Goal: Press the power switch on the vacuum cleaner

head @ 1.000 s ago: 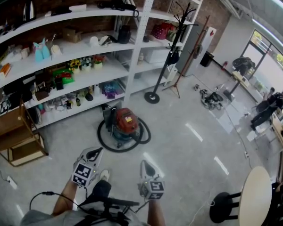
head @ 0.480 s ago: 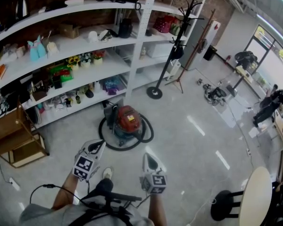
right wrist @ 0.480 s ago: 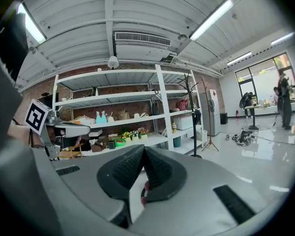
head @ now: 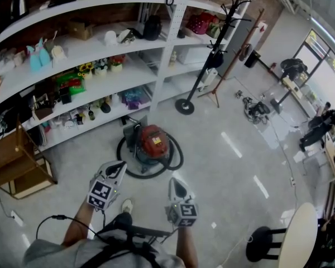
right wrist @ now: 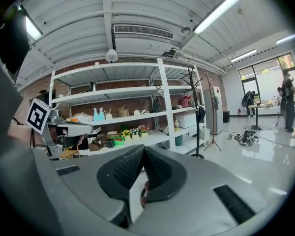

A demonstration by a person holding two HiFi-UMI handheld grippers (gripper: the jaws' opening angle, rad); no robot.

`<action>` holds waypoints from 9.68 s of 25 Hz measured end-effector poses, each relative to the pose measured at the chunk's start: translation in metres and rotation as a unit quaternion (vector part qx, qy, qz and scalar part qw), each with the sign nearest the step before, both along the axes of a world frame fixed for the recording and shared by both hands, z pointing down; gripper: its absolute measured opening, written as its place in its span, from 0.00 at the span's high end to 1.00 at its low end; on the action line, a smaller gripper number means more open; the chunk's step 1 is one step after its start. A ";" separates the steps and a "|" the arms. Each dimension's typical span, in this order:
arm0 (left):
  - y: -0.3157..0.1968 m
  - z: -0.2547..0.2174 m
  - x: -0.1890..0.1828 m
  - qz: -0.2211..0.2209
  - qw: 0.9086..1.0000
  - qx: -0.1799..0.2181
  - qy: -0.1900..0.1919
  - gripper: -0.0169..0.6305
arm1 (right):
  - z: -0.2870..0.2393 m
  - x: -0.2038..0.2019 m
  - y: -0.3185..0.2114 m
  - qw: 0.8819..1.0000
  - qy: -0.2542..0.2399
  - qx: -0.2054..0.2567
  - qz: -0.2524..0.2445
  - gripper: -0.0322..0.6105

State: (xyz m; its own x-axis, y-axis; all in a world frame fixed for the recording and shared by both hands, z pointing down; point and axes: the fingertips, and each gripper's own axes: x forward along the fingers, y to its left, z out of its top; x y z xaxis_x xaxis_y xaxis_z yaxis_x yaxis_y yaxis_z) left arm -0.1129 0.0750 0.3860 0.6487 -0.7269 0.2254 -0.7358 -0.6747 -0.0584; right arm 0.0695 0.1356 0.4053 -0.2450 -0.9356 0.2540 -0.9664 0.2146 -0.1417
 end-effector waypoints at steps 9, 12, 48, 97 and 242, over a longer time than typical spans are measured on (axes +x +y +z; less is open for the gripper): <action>-0.063 0.001 -0.007 0.000 1.000 -0.007 0.003 0.96 | -0.001 -0.008 -0.062 1.000 -0.003 -0.010 -0.001 0.93; -0.086 0.001 -0.007 0.002 1.000 0.000 0.003 0.96 | 0.004 -0.008 -0.082 1.000 0.000 -0.015 -0.002 0.93; -0.263 0.041 0.040 0.009 0.999 -0.034 -0.006 0.96 | 0.048 0.042 -0.247 0.999 -0.007 -0.051 0.017 0.93; -0.343 0.311 0.094 0.023 0.987 -0.140 -0.069 0.96 | 0.322 0.089 -0.361 0.984 -0.035 -0.172 -0.019 0.93; -0.328 0.416 0.073 0.004 0.978 -0.201 -0.053 0.96 | 0.554 0.064 -0.432 0.971 -0.001 -0.232 -0.050 0.93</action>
State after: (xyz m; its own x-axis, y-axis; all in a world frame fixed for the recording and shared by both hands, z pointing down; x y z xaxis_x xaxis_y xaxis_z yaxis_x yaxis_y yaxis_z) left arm -0.0397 -0.2534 0.8022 0.6112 -0.5608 0.5585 -0.7349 -0.6641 0.1373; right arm 0.1336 -0.2962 0.9589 -0.3285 -0.6923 0.6424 -0.9440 0.2194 -0.2463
